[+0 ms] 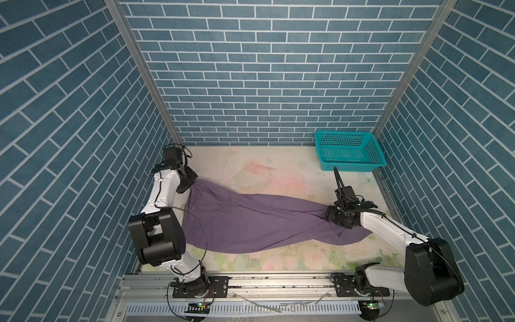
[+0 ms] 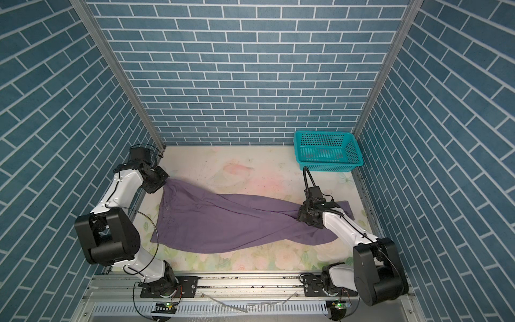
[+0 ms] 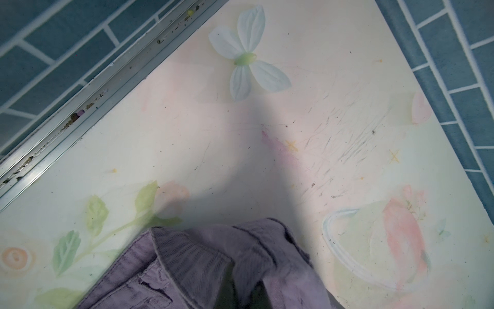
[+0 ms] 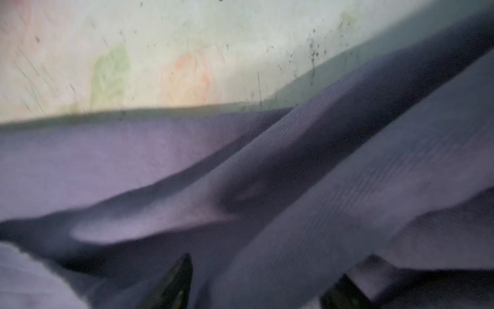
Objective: Fold and stack the trousers
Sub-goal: Smooth out the trousers at the center of the table.
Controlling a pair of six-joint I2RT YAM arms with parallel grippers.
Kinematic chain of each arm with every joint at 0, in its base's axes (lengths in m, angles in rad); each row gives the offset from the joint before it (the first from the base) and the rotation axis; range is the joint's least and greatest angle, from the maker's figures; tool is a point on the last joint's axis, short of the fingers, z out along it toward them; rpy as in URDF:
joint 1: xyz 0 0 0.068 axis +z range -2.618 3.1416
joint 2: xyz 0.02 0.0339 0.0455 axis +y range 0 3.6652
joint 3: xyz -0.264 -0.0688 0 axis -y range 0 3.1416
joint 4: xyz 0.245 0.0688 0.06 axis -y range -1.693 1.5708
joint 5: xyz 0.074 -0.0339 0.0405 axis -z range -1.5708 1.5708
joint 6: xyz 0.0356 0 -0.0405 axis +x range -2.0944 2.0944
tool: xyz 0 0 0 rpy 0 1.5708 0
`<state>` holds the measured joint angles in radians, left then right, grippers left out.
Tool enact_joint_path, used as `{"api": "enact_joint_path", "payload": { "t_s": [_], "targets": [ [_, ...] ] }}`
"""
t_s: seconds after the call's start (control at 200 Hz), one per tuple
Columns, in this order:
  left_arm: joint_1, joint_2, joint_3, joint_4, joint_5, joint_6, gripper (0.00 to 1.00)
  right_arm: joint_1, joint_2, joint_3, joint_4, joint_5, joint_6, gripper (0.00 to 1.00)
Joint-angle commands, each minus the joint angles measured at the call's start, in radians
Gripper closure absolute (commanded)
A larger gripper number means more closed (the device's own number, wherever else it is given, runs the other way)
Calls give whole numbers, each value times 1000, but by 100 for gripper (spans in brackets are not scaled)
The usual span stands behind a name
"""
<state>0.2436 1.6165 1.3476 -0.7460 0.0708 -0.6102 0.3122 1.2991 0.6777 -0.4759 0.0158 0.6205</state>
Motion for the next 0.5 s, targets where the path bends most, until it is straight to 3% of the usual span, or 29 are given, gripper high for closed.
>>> {"api": "enact_joint_path", "payload": {
  "t_s": [0.0,0.285,0.495],
  "targets": [
    [5,-13,-15,-19,-5,14,100,-13,33,82,48,65,47,100],
    [58,43,65,-10,29,9,100,-180,123,390,-23,133,-38,100],
    [57,153,145,59,75,-17,100,-241,320,518,75,83,-109,100]
  ]
}}
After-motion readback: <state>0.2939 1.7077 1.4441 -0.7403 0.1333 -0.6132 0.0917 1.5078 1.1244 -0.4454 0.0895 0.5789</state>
